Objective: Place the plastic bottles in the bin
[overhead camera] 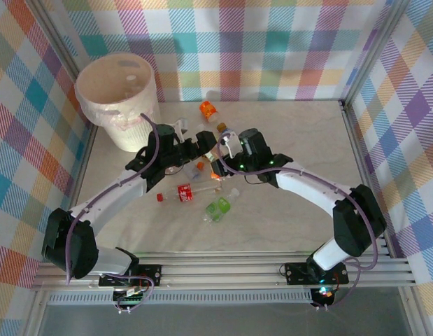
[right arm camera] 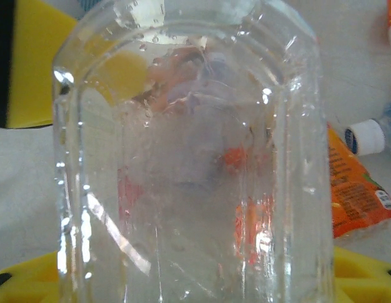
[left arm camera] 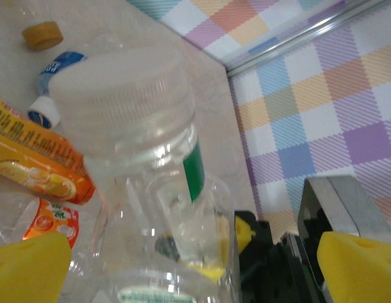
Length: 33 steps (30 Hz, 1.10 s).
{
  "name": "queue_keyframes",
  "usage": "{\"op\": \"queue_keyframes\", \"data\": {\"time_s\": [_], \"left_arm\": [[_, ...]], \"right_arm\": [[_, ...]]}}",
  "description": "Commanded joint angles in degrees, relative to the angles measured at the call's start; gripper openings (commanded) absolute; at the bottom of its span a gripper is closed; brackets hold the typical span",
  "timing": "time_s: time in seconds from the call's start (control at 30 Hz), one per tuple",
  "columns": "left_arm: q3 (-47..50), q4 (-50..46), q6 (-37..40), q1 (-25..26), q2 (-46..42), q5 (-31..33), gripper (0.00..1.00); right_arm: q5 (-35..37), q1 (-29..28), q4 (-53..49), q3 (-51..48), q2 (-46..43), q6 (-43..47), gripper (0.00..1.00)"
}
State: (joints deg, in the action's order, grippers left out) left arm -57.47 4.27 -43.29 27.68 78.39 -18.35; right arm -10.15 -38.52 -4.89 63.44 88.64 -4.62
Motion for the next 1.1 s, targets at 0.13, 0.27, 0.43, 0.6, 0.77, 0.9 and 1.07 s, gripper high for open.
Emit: {"op": "queue_keyframes", "data": {"time_s": [0.13,0.27,0.43,0.6,0.77,0.9,1.07], "left_arm": [[0.8,4.1,-1.3,0.4,0.8,-1.3,0.94],[0.7,4.9,-0.4,0.5,1.3,-4.2,0.89],[0.8,3.4,0.2,0.7,1.5,-3.6,0.85],[0.4,4.7,0.3,0.8,2.6,-5.8,0.79],[0.2,5.1,0.8,1.0,3.0,-5.9,0.71],[-0.8,2.8,2.3,1.0,2.7,-4.5,0.64],[-0.8,3.8,1.7,1.0,2.9,-2.9,0.62]], "right_arm": [[-5.9,-0.5,5.5,1.0,-3.0,0.1,0.47],[-6.5,-0.8,6.4,1.2,-2.9,-0.4,0.47],[-7.6,-1.1,7.0,1.8,-2.9,-0.3,0.49],[-10.9,-1.2,7.1,2.0,-2.5,0.1,0.52],[-12.5,-1.2,7.2,2.3,-2.2,-0.9,0.53],[-11.7,-1.2,6.8,2.2,-2.5,-0.7,0.56],[-7.3,-1.2,6.6,0.0,-4.5,4.6,0.78]]}}
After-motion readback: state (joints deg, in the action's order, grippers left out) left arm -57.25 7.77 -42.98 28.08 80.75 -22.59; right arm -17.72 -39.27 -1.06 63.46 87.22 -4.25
